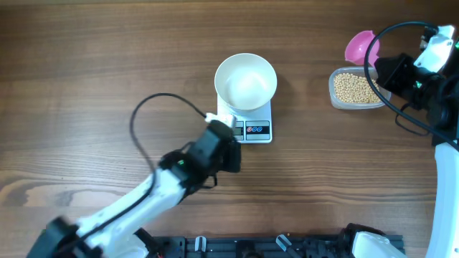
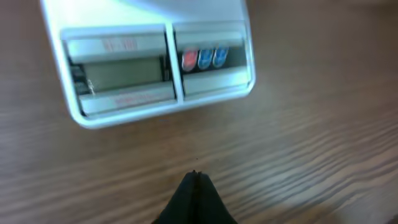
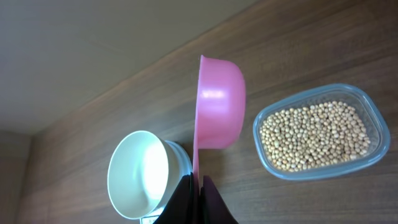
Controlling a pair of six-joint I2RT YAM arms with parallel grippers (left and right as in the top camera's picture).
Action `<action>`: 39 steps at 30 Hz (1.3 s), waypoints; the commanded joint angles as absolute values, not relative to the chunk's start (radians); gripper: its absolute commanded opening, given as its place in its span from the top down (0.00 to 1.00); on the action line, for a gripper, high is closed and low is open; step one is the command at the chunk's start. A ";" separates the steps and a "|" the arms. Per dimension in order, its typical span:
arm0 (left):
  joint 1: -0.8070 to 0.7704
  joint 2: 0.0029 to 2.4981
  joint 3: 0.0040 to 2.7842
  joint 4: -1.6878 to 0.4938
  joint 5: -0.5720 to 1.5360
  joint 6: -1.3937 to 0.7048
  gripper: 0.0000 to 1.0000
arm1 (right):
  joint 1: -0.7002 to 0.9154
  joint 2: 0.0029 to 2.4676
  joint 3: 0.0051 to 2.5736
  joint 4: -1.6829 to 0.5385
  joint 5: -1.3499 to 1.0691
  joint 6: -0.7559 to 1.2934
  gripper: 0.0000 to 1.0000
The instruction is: Scoop item into bowl and weigh 150g on scale
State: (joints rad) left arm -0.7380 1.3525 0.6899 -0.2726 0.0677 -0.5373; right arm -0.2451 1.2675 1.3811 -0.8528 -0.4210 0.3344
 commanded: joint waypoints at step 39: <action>-0.764 1.751 0.800 0.074 -0.173 -0.529 0.96 | -0.246 1.251 1.401 -0.906 -0.418 0.290 0.96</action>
